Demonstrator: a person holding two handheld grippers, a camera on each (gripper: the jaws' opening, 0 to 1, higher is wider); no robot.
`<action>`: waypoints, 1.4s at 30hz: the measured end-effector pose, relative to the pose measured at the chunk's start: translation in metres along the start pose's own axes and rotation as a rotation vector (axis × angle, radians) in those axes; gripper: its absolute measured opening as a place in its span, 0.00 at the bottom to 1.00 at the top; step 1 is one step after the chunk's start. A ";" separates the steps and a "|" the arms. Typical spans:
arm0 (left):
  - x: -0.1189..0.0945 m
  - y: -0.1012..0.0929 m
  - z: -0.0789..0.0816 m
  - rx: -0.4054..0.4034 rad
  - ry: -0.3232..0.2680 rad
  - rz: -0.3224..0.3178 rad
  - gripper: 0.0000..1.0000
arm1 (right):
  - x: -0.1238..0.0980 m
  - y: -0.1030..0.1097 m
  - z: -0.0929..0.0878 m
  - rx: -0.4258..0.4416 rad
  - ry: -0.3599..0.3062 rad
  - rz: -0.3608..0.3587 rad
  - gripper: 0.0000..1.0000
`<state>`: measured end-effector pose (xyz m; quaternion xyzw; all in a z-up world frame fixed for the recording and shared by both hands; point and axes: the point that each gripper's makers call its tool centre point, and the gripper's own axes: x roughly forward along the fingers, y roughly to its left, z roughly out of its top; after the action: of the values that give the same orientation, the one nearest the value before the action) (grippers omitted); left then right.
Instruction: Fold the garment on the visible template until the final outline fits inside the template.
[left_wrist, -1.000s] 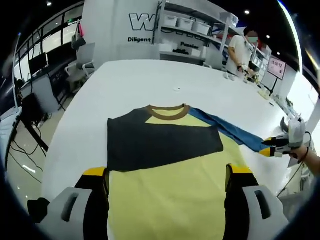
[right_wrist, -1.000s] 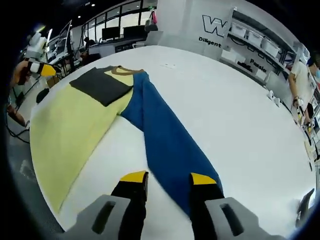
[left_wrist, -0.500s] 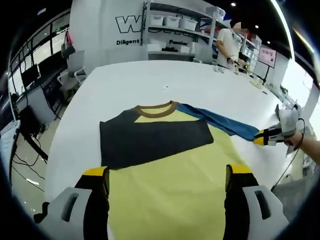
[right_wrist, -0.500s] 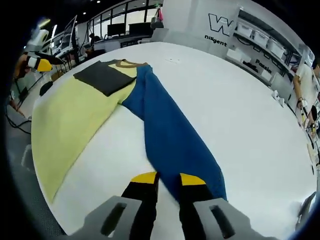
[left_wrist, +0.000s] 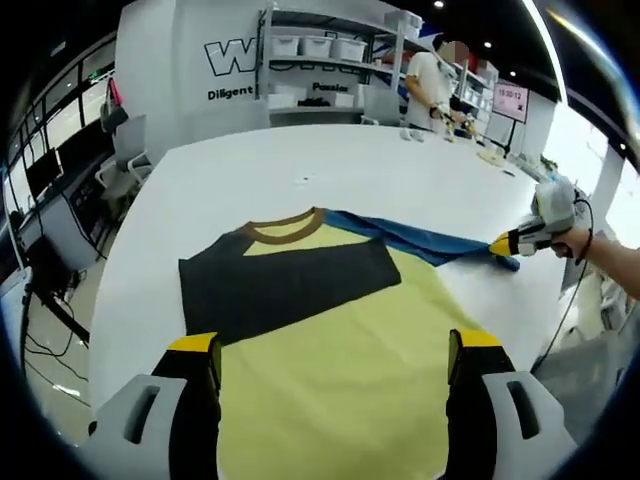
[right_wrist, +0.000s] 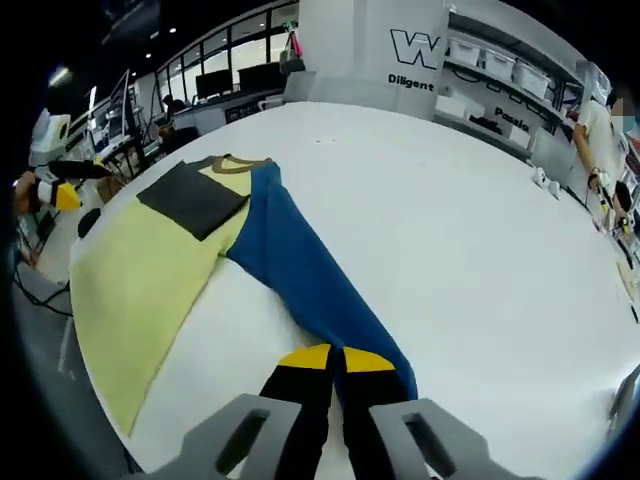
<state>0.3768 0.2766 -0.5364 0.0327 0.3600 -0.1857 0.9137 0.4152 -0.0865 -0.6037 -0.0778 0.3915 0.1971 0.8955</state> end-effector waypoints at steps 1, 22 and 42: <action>0.000 -0.001 -0.001 0.002 0.005 -0.002 0.96 | -0.001 -0.005 0.006 0.030 -0.008 0.001 0.00; -0.008 0.002 -0.015 -0.003 0.050 0.016 0.93 | 0.036 -0.085 0.050 0.070 0.036 -0.054 0.00; -0.019 0.003 -0.015 -0.054 0.023 0.035 0.99 | 0.016 -0.090 0.006 0.030 0.069 -0.106 0.21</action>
<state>0.3553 0.2883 -0.5343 0.0165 0.3745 -0.1597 0.9132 0.4663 -0.1621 -0.6122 -0.0917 0.4202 0.1406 0.8918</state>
